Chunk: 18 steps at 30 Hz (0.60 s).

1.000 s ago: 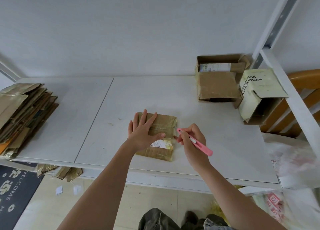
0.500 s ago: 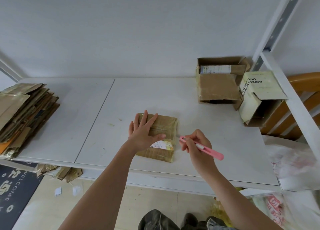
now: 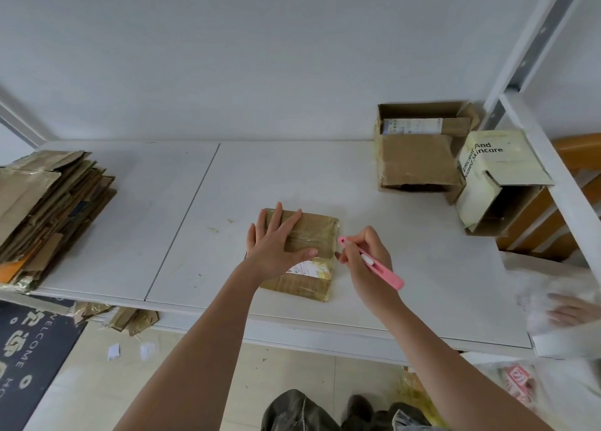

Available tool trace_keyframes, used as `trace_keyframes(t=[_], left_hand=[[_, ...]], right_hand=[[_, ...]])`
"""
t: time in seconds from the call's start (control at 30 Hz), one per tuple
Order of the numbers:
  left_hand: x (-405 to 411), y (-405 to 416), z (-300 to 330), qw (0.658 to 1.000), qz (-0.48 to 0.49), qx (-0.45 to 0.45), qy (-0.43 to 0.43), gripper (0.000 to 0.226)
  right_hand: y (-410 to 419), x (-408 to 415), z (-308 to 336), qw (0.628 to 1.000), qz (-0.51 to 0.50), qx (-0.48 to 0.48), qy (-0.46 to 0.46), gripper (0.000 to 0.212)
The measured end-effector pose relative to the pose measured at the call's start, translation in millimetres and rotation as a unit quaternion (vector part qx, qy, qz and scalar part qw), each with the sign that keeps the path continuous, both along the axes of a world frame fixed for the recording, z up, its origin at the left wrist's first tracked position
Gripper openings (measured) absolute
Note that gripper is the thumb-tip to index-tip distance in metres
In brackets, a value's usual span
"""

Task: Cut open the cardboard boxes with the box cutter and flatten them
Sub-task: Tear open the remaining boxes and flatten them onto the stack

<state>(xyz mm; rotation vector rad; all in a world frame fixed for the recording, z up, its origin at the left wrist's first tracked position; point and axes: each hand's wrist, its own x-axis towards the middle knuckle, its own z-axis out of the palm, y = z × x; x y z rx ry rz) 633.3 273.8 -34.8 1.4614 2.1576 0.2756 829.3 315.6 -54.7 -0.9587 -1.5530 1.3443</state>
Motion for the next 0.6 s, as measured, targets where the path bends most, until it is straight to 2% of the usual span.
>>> trace_keyframes(t=[0.13, 0.23, 0.33, 0.43, 0.6], left_hand=[[0, 0, 1, 1.0, -0.005, -0.001, 0.006, 0.092], [-2, 1, 1, 1.0, 0.002, 0.003, -0.008, 0.091], [-1, 4, 1, 1.0, 0.011, 0.007, -0.01, 0.093], [1, 2, 2, 0.999, 0.035, 0.028, -0.013, 0.104], [0, -3, 9, 0.995, 0.09, 0.041, 0.0, 0.122]], right_hand=[[-3, 9, 3, 1.0, 0.017, -0.004, -0.01, 0.02], [-1, 21, 11, 0.997, 0.077, -0.015, 0.001, 0.021], [9, 26, 13, 1.0, 0.032, -0.001, 0.0, 0.02], [32, 13, 18, 1.0, -0.021, 0.017, 0.013, 0.017], [45, -16, 21, 1.0, 0.026, 0.014, -0.005, 0.013]])
